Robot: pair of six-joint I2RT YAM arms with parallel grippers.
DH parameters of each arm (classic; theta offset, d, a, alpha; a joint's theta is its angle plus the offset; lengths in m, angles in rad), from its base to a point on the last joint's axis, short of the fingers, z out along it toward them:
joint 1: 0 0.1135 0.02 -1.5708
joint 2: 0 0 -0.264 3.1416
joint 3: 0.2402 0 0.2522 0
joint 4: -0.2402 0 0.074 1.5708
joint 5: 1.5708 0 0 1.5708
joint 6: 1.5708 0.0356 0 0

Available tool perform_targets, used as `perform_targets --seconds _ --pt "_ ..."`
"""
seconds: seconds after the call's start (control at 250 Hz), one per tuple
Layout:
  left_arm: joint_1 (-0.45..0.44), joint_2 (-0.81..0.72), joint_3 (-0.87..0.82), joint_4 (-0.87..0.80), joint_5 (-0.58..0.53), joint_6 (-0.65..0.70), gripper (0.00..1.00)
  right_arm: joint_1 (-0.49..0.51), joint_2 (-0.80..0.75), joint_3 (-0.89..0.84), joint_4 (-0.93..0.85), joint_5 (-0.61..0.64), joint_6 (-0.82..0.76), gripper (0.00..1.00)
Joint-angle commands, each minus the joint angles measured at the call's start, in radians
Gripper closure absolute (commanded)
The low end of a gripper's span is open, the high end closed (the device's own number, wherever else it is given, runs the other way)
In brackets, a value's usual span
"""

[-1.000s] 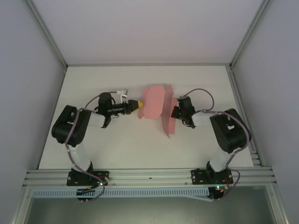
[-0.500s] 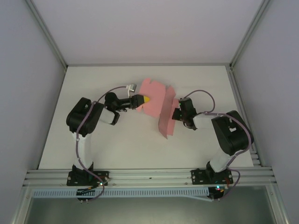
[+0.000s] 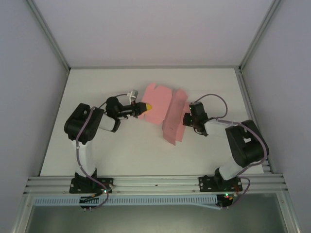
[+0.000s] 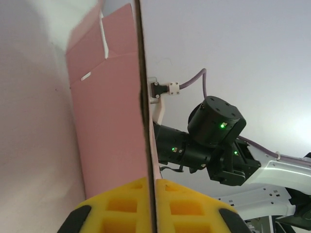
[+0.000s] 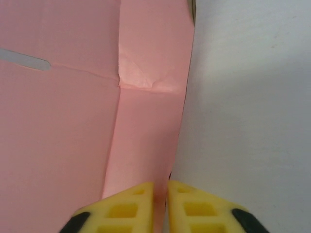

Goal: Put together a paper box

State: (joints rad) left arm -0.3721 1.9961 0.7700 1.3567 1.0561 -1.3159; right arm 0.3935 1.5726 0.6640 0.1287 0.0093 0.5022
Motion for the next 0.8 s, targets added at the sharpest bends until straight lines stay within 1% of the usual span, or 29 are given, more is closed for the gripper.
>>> perform_targets --seconds 0.0,0.044,0.112,0.172,0.2,0.236,0.276,0.351,0.443,0.531,0.611,0.679,0.731,0.795 --pt "0.015 -0.087 -0.006 -0.042 -0.035 0.103 1.00 -0.021 -0.112 -0.004 -0.076 -0.047 0.008 0.69" --pt "0.016 -0.117 -0.002 -0.113 -0.042 0.147 1.00 -0.034 -0.160 -0.004 -0.085 -0.061 0.017 0.61" --pt "0.016 -0.175 0.005 -0.277 -0.084 0.231 1.00 -0.056 -0.237 -0.013 -0.089 -0.083 0.041 0.42" --pt "0.017 -0.223 0.018 -0.413 -0.124 0.301 1.00 -0.083 -0.298 -0.028 -0.092 -0.120 0.058 0.30" --pt "0.018 -0.243 0.025 -0.465 -0.139 0.323 1.00 -0.096 -0.324 -0.037 -0.090 -0.139 0.065 0.21" --pt "0.017 -0.261 0.034 -0.505 -0.147 0.336 1.00 -0.113 -0.354 -0.049 -0.092 -0.161 0.080 0.12" --pt "0.016 -0.274 0.040 -0.514 -0.149 0.319 1.00 -0.132 -0.386 -0.064 -0.084 -0.196 0.089 0.01" --pt "0.014 -0.283 0.036 -0.427 -0.123 0.241 1.00 -0.173 -0.434 -0.102 -0.033 -0.298 0.097 0.00" --pt "0.007 -0.278 0.033 -0.238 -0.082 0.085 1.00 -0.231 -0.468 -0.151 0.070 -0.426 0.141 0.00" --pt "0.000 -0.269 0.051 -0.110 -0.059 -0.040 1.00 -0.280 -0.456 -0.172 0.163 -0.543 0.189 0.00" --pt "-0.012 -0.263 0.075 0.007 -0.040 -0.139 1.00 -0.311 -0.409 -0.171 0.228 -0.640 0.199 0.00" --pt "-0.020 -0.268 0.095 0.045 -0.029 -0.181 1.00 -0.334 -0.348 -0.160 0.313 -0.743 0.231 0.00" --pt "-0.024 -0.282 0.102 0.045 -0.025 -0.179 1.00 -0.345 -0.298 -0.152 0.390 -0.803 0.282 0.01" --pt "-0.028 -0.303 0.104 0.014 -0.027 -0.158 1.00 -0.352 -0.236 -0.149 0.515 -0.865 0.359 0.06"
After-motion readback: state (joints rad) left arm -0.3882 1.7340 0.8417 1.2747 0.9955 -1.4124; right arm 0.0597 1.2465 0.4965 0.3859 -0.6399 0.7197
